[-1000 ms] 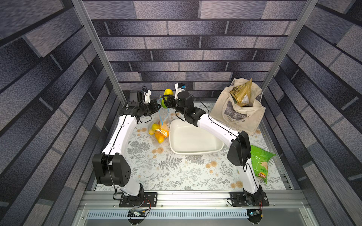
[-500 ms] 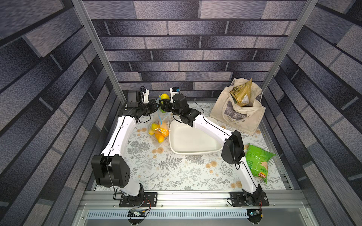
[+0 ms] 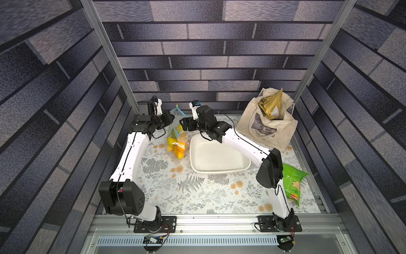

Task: Place the mango in a zip-top bag and seal the zipper
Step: Place the mango in the zipper food storage bag, then adjust the zipper food storage bag at the center of the board.

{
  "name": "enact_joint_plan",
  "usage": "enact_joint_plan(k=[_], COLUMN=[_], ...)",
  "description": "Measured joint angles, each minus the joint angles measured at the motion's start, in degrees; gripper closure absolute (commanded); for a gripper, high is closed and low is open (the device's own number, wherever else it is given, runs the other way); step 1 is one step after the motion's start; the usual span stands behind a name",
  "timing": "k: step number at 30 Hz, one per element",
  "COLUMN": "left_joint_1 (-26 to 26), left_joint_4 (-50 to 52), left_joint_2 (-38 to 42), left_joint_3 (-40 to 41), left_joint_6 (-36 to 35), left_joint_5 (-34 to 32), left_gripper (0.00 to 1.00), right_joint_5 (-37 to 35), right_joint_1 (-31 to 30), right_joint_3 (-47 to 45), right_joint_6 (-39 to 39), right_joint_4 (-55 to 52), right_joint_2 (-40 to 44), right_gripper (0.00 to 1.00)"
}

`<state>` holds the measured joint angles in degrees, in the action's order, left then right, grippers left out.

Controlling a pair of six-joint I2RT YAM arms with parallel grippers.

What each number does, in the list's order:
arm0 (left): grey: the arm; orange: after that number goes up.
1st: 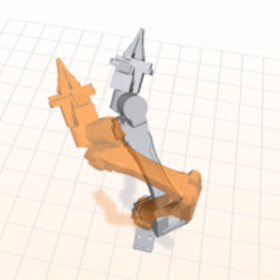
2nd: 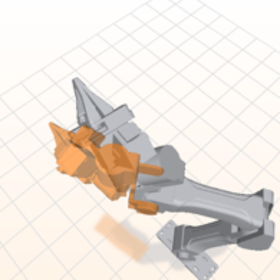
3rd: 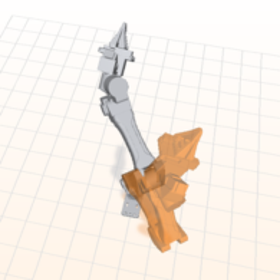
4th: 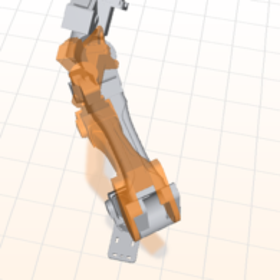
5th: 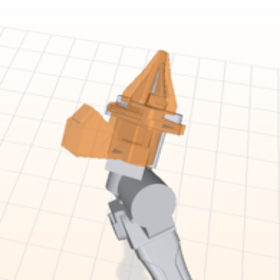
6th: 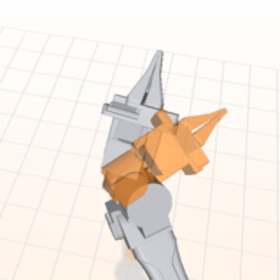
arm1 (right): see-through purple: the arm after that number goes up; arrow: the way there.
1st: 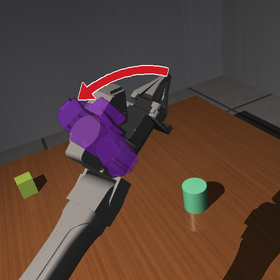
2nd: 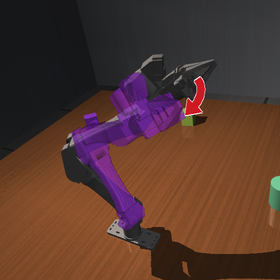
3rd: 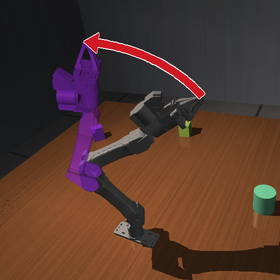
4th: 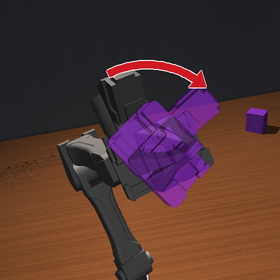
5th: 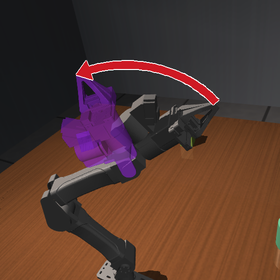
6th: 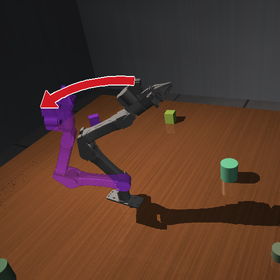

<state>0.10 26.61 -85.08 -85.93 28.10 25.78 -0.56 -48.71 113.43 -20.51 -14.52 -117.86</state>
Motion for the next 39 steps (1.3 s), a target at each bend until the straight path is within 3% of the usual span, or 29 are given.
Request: enact_joint_plan(k=[4, 9, 12, 14, 17, 19, 20, 23, 25, 26, 30, 31, 32, 36, 39], left_joint_1=[0.0, -0.02, -0.11, -0.11, -0.11, -0.11, -0.07, 1.16, 2.84, 3.82, 7.96, 8.98, 9.9, 13.88, 15.98], left_joint_4=[-0.02, -0.02, -0.02, 0.0, 0.0, -0.02, -0.09, -1.05, -2.21, -2.56, -4.48, -5.01, -5.64, -8.98, -13.16], left_joint_2=[0.2, 0.17, 0.17, 0.15, 0.15, 0.15, 0.15, 0.31, 0.85, 1.07, 2.16, 2.38, 2.49, 1.16, -3.08], left_joint_3=[0.0, 0.0, 0.0, 0.0, 0.0, 0.0, 0.02, 0.9, 2.62, 3.3, 5.77, 6.21, 6.43, 5.88, 3.19], left_joint_6=[0.7, 0.96, 1.09, 1.14, 1.16, 1.46, 1.75, 3.19, 4.72, 5.31, 7.98, 8.68, 9.31, 13.44, 16.7], left_joint_5=[-0.59, -0.81, -1.01, -1.03, -1.01, -1.07, -0.98, -0.72, -0.07, 0.04, 0.33, 0.33, 0.35, 2.8, 5.79], left_gripper=[0.98, 0.98, 0.97, 0.96, 0.91, 0.75, 0.72, 0.68, 0.66, 0.61, 0.19, 0.07, 0.03, 0.01, 0.0], right_joint_5=[5.03, 6.49, 6.25, 5.64, 2.62, -0.7, -1.7, -5.22, -7.32, -7.96, -8.28, -7.3, -5.9, 6.67, 19.65], right_joint_1=[-1.57, -5.33, -7.02, -7.34, -7.43, -7.43, -7.43, -7.43, -7.41, -7.41, -7.41, -7.41, -7.28, -5.73, -2.71], right_joint_3=[-14.38, -14.71, -10.08, -5.38, -0.17, 2.08, 2.23, 1.38, -0.02, -0.68, -4.35, -5.95, -7.74, -15.26, -10.56], right_joint_6=[0.2, 2.58, 5.49, 7.52, 9.81, 10.32, 10.71, 11.19, 10.93, 11.08, 12.79, 13.7, 14.73, 20.35, 23.39], right_joint_4=[6.16, 9.35, 7.78, 6.21, 3.26, 1.46, 0.98, 1.03, 1.88, 2.29, 4.68, 5.77, 6.91, 10.86, 9.4], right_joint_2=[9.4, 8.15, 3.96, 0.15, -4.55, -6.73, -6.97, -6.73, -6.16, -5.92, -4.42, -3.65, -2.67, 2.51, 2.1], right_gripper=[0.07, 0.07, 0.09, 0.18, 0.65, 0.82, 0.85, 0.97, 1.0, 1.0, 1.0, 1.0, 1.0, 1.0, 1.0])
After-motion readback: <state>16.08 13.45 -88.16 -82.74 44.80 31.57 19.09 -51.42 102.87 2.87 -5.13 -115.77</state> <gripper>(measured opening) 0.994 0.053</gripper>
